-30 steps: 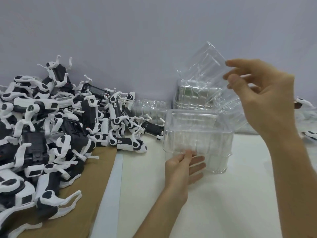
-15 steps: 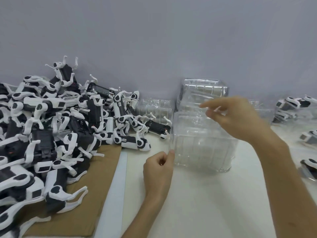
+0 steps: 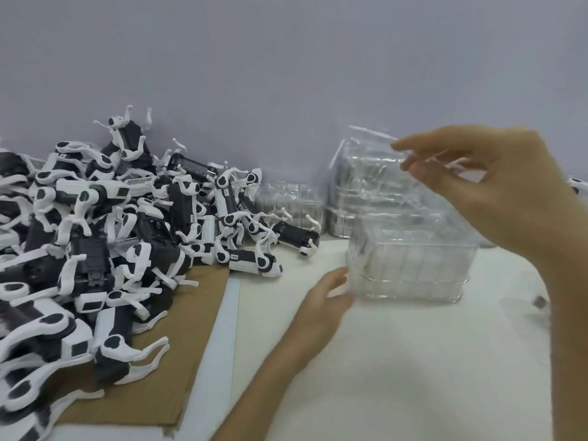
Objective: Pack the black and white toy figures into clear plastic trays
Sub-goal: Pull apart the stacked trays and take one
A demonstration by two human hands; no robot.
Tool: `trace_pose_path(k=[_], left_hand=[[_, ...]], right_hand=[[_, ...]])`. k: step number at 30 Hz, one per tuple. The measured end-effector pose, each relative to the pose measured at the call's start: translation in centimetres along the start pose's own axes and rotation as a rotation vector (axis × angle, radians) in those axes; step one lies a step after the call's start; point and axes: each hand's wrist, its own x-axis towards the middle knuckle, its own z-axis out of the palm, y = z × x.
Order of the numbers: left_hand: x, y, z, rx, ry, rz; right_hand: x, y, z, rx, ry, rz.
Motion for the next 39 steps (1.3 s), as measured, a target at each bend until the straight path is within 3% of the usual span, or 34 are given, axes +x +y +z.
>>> trace_pose_path(k=[4, 8, 11, 15, 17, 22, 25, 30, 39], left_hand=[[-1.5, 1.4, -4.8, -0.414, 0.294, -0.138], [-4.8, -0.2, -9.2, -0.327, 0.587, -0.07], [-6.5, -1.7, -11.0, -0.211, 0.554, -0.039], [-8.5, -3.1, -11.0, 0.013, 0.344, 0.075], [-9.0, -3.3, -10.5, 0.036, 0.282, 0.111], [-8.9, -3.6, -10.5, 0.057, 0.296, 0.154], [-8.9, -4.0, -10.5, 0.061, 0.283, 0.16], [-8.7, -4.5, -10.9, 0.063, 0.282, 0.159], [-8.7, -4.4, -10.9, 0.024, 0.292, 0.157]], right_hand=[[-1.2, -3.4, 1.3, 0.022, -0.31, -0.026], [-2.1, -4.7, 5.7, -0.158, -0.704, -0.003], [-3.5, -5.0, 9.5, -0.27, -0.976, -0.007], [-4.6, -5.2, 12.5, -0.108, -1.244, 0.077], [-4.0, -4.2, 12.7, -0.002, -1.181, 0.105], [-1.3, 1.6, 15.3, -0.027, -0.645, 0.332], [-0.1, 4.5, 19.1, -0.029, -0.696, 0.525], [0.6, 5.8, 24.3, 0.04, -0.87, 0.634], [0.9, 6.1, 23.7, 0.151, -0.777, 0.683]])
